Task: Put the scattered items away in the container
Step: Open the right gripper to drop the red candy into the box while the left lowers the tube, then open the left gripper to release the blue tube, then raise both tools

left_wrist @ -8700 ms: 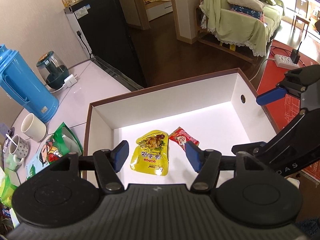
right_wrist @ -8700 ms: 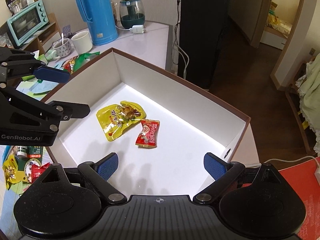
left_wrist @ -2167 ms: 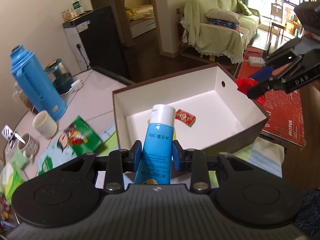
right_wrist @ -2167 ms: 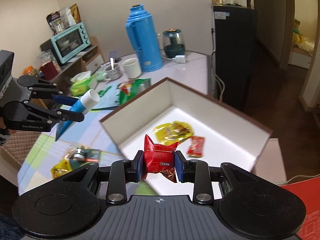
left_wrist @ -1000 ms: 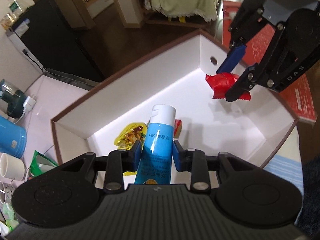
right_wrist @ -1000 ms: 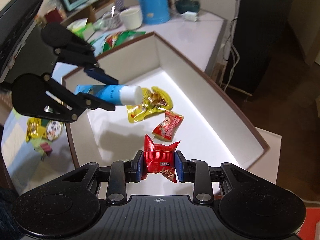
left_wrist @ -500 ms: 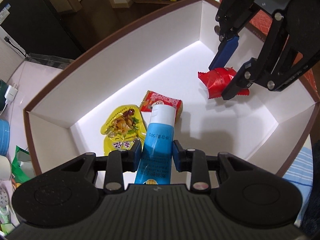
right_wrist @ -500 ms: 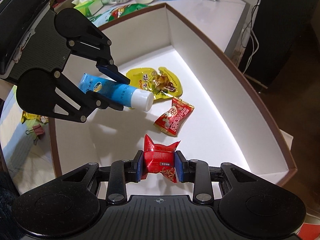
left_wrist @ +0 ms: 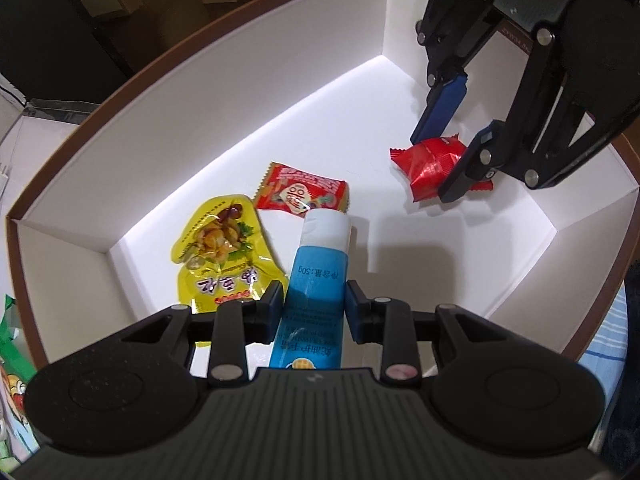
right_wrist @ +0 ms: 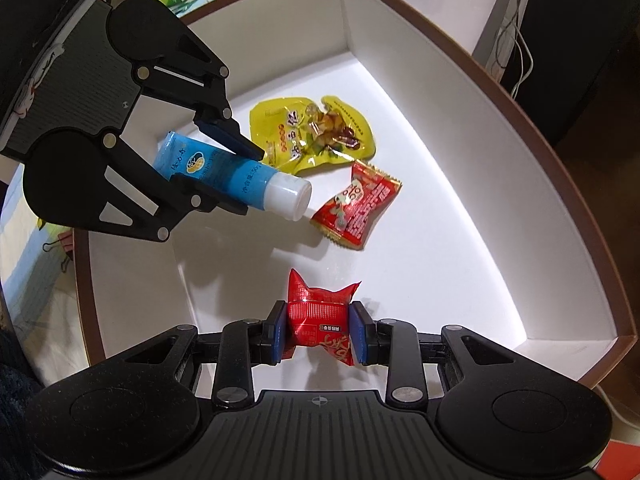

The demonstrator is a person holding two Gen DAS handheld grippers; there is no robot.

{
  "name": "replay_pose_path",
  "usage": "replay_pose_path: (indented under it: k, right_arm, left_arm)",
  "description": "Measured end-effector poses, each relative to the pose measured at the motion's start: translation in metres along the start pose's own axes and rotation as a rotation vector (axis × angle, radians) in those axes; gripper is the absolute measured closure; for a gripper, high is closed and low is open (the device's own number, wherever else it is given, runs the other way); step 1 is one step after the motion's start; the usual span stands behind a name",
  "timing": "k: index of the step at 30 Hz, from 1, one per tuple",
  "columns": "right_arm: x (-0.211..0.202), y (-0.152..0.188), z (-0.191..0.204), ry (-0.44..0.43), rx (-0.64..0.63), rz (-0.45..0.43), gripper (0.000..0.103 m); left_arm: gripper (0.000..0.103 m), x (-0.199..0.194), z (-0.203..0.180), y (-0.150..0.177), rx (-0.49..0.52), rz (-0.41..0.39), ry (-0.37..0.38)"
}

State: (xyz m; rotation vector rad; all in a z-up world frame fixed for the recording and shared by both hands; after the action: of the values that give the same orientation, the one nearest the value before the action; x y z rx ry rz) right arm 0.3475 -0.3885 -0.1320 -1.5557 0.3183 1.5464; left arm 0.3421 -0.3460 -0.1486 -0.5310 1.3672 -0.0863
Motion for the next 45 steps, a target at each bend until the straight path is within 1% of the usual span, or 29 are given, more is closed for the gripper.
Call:
replay_pose_path:
  k: [8, 9, 10, 11, 12, 13, 19, 27, 29, 35, 39, 45]
  right_arm:
    - [0.002, -0.001, -0.002, 0.039, 0.025, -0.011, 0.071]
    - [0.002, -0.001, -0.002, 0.045, 0.029, -0.014, 0.070]
    - [0.002, -0.001, -0.002, 0.051, 0.033, -0.017, 0.043]
    - [0.002, -0.002, -0.002, 0.058, 0.036, -0.020, 0.028]
    - [0.001, -0.002, -0.002, 0.074, 0.029, -0.035, 0.015]
    - [0.000, -0.003, -0.001, 0.091, 0.021, -0.051, 0.015]
    - [-0.004, -0.002, 0.005, 0.074, 0.046, -0.062, 0.015]
    - [-0.013, 0.005, 0.012, 0.077, 0.091, -0.076, 0.015]
    - [-0.017, 0.008, 0.014, 0.083, 0.113, -0.087, 0.015]
    - [-0.029, 0.012, 0.022, 0.106, 0.179, -0.144, 0.015]
    - [-0.037, 0.013, 0.028, 0.113, 0.217, -0.175, 0.015]
    - [-0.058, 0.017, 0.041, 0.145, 0.225, -0.225, 0.015]
  left_arm:
    - [0.074, 0.010, -0.004, -0.004, -0.001, 0.000, 0.021]
    - [0.074, 0.010, -0.005, -0.004, -0.001, -0.004, 0.026]
    - [0.074, 0.009, -0.005, -0.005, -0.004, -0.011, 0.027]
    - [0.069, 0.007, -0.006, -0.006, -0.006, -0.018, 0.028]
    - [0.066, 0.005, -0.006, -0.007, -0.006, -0.024, 0.029]
    - [0.062, 0.003, -0.006, -0.007, -0.004, -0.031, 0.026]
    - [0.058, -0.004, -0.003, -0.006, -0.017, -0.036, 0.000]
    - [0.041, -0.018, -0.004, -0.003, -0.037, -0.033, -0.045]
    - [0.034, -0.023, -0.004, -0.003, -0.049, -0.033, -0.069]
    - [0.025, -0.043, -0.005, -0.004, -0.095, -0.047, -0.127]
    - [0.023, -0.056, -0.009, -0.005, -0.103, -0.055, -0.158]
    - [0.021, -0.076, -0.016, -0.007, -0.118, -0.079, -0.193]
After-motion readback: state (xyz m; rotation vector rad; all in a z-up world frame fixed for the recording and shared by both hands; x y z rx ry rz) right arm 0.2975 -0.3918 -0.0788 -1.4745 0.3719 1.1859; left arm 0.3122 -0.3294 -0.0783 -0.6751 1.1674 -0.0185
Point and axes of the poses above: each gripper's, at about its wrist camera, not at the fingertips, and x roughly the way its jaws point, z to its left, y to its underside, the point moved 7 cm from there along x, roughly the way its jaws point, and after that the axes turned 8 degrees about -z, right-handed, at the moved point
